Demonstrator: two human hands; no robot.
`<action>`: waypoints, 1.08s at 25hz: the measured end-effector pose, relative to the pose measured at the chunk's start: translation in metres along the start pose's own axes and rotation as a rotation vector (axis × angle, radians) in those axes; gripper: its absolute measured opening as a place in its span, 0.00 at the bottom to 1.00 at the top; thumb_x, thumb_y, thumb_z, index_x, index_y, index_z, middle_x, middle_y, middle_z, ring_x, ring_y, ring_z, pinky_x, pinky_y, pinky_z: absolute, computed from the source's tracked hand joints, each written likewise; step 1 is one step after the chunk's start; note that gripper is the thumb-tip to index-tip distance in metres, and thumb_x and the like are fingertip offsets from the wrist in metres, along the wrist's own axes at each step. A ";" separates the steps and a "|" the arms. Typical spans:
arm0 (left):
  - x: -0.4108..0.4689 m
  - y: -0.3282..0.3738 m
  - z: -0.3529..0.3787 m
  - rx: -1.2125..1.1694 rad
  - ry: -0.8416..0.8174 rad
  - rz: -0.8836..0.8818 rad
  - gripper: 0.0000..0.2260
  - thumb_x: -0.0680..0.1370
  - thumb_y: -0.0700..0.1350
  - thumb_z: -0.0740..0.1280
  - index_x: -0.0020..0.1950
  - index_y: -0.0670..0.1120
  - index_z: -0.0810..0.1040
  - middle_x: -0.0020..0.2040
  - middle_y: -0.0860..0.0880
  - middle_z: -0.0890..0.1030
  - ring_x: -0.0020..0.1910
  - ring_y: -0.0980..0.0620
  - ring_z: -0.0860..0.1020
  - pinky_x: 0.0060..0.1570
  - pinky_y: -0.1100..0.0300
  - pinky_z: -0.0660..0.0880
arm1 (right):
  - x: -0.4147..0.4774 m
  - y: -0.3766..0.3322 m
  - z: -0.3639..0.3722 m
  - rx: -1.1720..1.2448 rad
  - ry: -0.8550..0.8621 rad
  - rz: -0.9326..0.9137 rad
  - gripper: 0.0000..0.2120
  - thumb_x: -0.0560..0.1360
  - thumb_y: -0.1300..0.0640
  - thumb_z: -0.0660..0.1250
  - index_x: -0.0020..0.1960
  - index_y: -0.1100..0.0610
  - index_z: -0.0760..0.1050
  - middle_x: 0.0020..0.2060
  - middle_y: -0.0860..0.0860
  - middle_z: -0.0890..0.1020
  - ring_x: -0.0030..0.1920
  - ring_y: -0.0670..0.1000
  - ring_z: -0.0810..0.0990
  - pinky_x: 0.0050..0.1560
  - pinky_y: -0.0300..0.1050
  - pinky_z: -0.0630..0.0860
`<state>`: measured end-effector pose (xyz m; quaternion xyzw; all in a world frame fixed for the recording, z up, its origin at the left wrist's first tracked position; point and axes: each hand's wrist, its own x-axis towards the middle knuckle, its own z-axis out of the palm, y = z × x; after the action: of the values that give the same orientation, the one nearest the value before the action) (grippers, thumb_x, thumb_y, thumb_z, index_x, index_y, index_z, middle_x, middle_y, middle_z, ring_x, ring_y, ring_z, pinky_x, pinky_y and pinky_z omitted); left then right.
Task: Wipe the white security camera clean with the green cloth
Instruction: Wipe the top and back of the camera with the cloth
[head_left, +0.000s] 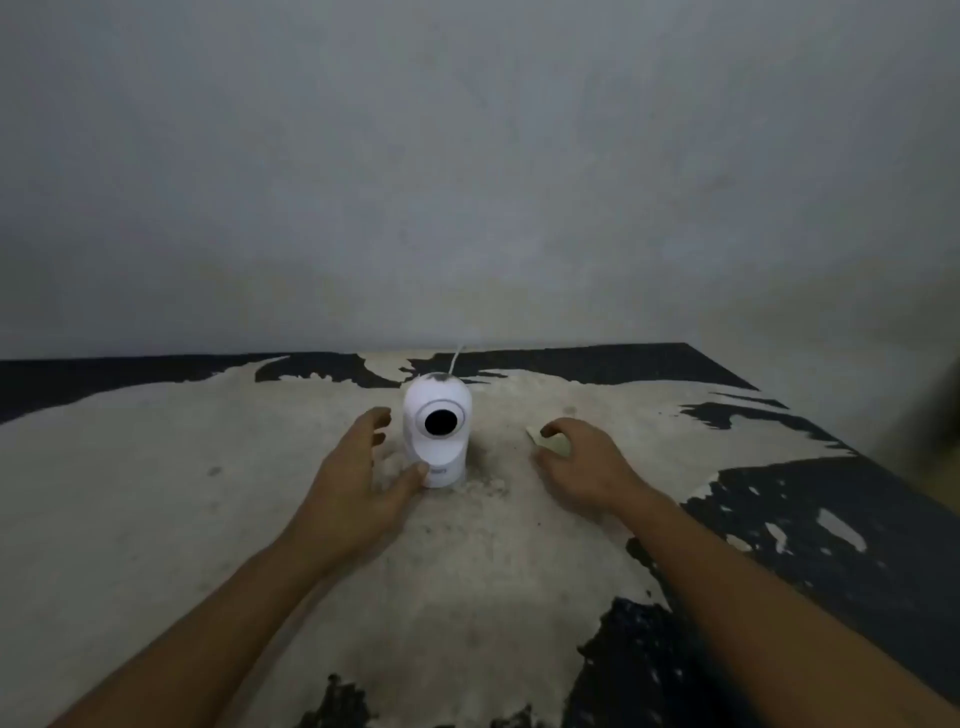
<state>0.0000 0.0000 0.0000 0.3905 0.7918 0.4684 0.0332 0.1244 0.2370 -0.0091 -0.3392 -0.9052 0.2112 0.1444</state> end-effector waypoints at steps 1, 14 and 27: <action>0.004 -0.001 0.002 -0.031 0.013 0.001 0.33 0.70 0.54 0.70 0.71 0.49 0.58 0.71 0.48 0.67 0.65 0.49 0.70 0.58 0.56 0.69 | 0.000 0.002 0.001 -0.034 0.022 0.017 0.20 0.74 0.42 0.63 0.62 0.50 0.71 0.63 0.49 0.75 0.61 0.53 0.72 0.64 0.54 0.66; 0.021 -0.013 0.017 -0.157 0.002 0.053 0.27 0.73 0.50 0.68 0.68 0.54 0.60 0.67 0.52 0.72 0.59 0.55 0.72 0.55 0.61 0.72 | 0.003 -0.008 0.004 0.336 0.457 -0.134 0.09 0.77 0.49 0.64 0.47 0.55 0.73 0.40 0.49 0.80 0.39 0.44 0.76 0.38 0.33 0.73; 0.026 -0.020 0.015 -0.150 -0.007 0.082 0.24 0.72 0.52 0.67 0.65 0.57 0.61 0.61 0.59 0.71 0.55 0.62 0.72 0.51 0.71 0.70 | -0.002 -0.097 0.001 0.751 0.386 -0.268 0.01 0.74 0.56 0.69 0.45 0.53 0.77 0.39 0.46 0.83 0.42 0.44 0.81 0.41 0.34 0.76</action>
<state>-0.0239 0.0229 -0.0160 0.4207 0.7377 0.5260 0.0457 0.0722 0.1696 0.0362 -0.1762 -0.7582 0.4377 0.4500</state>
